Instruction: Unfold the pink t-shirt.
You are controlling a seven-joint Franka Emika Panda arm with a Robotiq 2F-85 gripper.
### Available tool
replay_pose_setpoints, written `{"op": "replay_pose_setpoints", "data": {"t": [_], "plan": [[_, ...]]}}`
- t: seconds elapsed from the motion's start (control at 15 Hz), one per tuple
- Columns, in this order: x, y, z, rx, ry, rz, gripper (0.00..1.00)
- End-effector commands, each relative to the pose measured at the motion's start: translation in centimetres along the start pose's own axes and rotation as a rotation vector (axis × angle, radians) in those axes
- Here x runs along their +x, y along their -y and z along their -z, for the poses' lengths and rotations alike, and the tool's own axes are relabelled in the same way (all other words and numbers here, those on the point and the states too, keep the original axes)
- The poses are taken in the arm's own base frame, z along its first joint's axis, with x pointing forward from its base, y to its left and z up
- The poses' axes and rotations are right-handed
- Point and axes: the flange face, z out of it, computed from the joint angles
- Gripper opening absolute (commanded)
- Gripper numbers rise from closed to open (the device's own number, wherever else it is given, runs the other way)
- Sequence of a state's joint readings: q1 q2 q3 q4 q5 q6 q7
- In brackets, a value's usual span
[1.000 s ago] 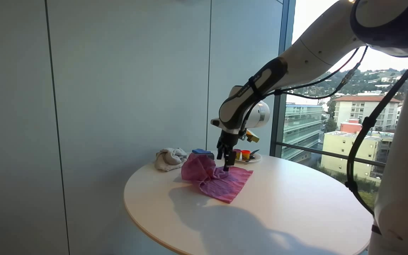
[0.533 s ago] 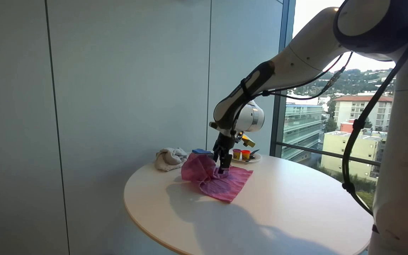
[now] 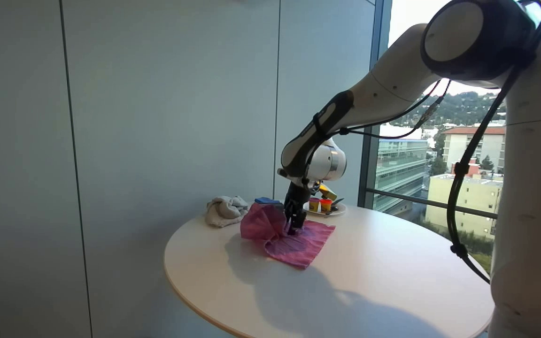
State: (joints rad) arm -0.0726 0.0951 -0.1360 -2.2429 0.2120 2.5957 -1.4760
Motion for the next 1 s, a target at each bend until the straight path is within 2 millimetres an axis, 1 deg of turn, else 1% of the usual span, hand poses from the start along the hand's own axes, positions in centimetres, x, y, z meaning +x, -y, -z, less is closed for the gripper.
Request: {"op": "replay_pose_setpoints", "data": {"t": [0.0,0.2,0.27,0.33,0.6,0.67,0.8,0.93], "plan": [[0.5,-1.1,0.2,-0.019,-0.023,0.009,0.44],[1.0,-1.1,0.9,-0.034,-0.024,0.032,0.23],[1.1,-0.8,1.5,-0.047,-0.023,0.045,0.17],[1.3,-0.7,2.1,-0.062,-0.019,0.061,0.08],[1.6,0.0,5.5,-0.164,0.025,0.13,0.0],[1.7,0.0,6.6,-0.211,0.038,0.146,0.06],[1.4,-0.6,8.1,-0.289,0.052,0.165,0.07],[1.0,-1.7,8.4,-0.34,0.044,0.161,0.07]]}}
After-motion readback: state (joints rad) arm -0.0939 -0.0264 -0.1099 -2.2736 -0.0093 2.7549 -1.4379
